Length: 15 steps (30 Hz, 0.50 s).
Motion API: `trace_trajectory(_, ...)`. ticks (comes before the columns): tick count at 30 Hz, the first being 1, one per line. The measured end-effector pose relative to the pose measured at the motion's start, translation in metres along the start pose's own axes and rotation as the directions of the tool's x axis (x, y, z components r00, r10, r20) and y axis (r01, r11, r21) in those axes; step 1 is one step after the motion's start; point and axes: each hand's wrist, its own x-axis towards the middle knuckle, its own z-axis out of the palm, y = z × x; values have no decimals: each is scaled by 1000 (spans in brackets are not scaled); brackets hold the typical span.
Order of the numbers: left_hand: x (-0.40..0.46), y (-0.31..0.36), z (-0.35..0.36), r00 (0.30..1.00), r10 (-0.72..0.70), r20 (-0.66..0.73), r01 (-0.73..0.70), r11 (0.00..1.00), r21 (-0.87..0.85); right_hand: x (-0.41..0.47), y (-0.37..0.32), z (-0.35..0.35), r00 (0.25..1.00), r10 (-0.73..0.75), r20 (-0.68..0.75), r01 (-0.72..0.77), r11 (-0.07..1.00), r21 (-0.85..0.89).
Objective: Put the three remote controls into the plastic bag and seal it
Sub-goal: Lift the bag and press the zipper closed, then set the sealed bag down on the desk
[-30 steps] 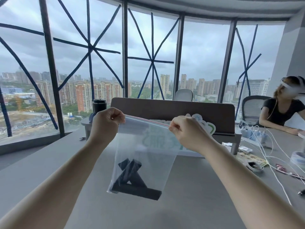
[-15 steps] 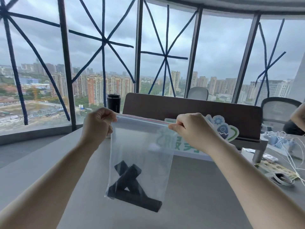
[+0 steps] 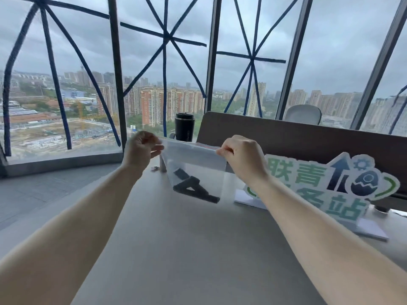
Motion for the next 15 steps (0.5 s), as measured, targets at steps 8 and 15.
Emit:
trace_trajectory(8,-61,-99,-60,980,-194,-44,197,973,119,-86,-11,89,934,91,344,-134,986,103)
trace_trajectory(15,-116,-118,-84,963,-237,-127,268,842,468,-128,-36,67,878,169,447,-261,953,153)
